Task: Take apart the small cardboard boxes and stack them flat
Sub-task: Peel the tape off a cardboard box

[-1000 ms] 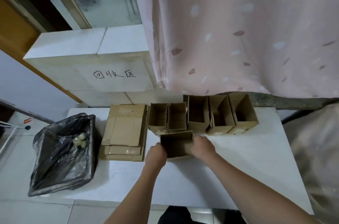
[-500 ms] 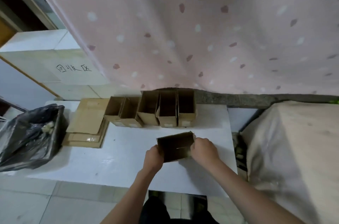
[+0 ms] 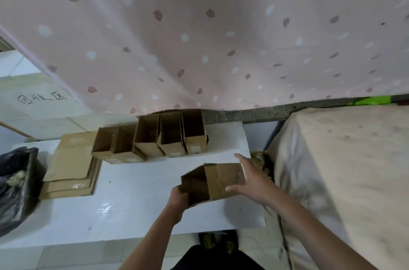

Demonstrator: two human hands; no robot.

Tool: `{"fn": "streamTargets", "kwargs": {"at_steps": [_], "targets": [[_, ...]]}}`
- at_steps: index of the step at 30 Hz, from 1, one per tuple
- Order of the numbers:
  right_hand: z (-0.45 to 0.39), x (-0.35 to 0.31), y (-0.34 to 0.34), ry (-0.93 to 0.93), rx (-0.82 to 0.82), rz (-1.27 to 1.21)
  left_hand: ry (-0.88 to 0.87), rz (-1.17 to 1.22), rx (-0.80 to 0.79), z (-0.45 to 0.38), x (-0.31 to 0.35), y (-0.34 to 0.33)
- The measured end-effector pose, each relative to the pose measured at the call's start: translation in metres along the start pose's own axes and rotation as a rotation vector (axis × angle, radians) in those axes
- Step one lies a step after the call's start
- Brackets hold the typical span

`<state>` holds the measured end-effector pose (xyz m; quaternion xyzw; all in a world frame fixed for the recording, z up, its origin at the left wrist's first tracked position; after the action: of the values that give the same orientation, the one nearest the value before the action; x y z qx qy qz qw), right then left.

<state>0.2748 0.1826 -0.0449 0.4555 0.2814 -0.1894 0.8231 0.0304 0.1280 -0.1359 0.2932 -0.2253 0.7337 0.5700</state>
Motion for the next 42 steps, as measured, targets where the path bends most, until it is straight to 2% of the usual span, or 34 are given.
{"fn": "streamTargets", "kwargs": {"at_steps": [6, 9, 12, 15, 19, 22, 25, 27, 30, 34, 38, 42], "targets": [[-0.001, -0.006, -0.006, 0.147, -0.164, 0.365, 0.035, 0.032, -0.168, 0.0, -0.002, -0.016], [-0.006, -0.016, -0.01, 0.182, -0.076, 0.415, 0.031, 0.053, -0.196, -0.001, -0.002, -0.01], [-0.017, -0.024, -0.016, 0.183, -0.002, 0.495, 0.0, 0.034, -0.118, -0.009, 0.003, 0.004], [-0.029, -0.022, -0.028, 0.149, 0.008, 0.606, -0.11, -0.263, -0.01, -0.012, 0.018, 0.017], [-0.042, -0.017, -0.053, 0.079, -0.042, 0.685, -0.386, -0.561, 0.05, -0.004, 0.042, 0.011], [-0.047, -0.013, -0.072, 0.063, -0.071, 0.709, -0.515, -0.709, 0.009, 0.002, 0.045, -0.006], [-0.048, -0.009, -0.083, 0.051, -0.071, 0.73, -0.617, -0.935, -0.11, 0.007, 0.036, -0.03], [-0.048, -0.008, -0.085, 0.054, -0.087, 0.739, -0.654, -1.055, -0.173, 0.008, 0.029, -0.041], [-0.044, -0.011, -0.081, 0.073, -0.095, 0.689, -0.649, -1.099, -0.216, 0.004, 0.027, -0.047], [-0.037, -0.022, -0.058, 0.116, 0.118, 0.622, -0.696, -1.214, -0.262, -0.002, 0.032, -0.052], [-0.041, -0.029, -0.071, 0.066, 0.027, 0.626, -0.74, -1.35, -0.323, -0.007, 0.018, -0.064], [-0.044, -0.028, -0.075, 0.03, 0.055, 0.606, -0.799, -1.469, -0.324, -0.014, 0.007, -0.065]]}}
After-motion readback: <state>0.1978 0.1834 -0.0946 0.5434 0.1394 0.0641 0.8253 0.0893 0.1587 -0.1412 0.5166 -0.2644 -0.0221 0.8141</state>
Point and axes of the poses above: each hand's wrist, its own z-axis away from the middle knuckle, its own y-axis out of the back of the hand, x = y × z, the point moved 8 cm from there along -z, towards the middle knuckle, and after that the axes turned 8 degrees about z, right-handed, at the moved point
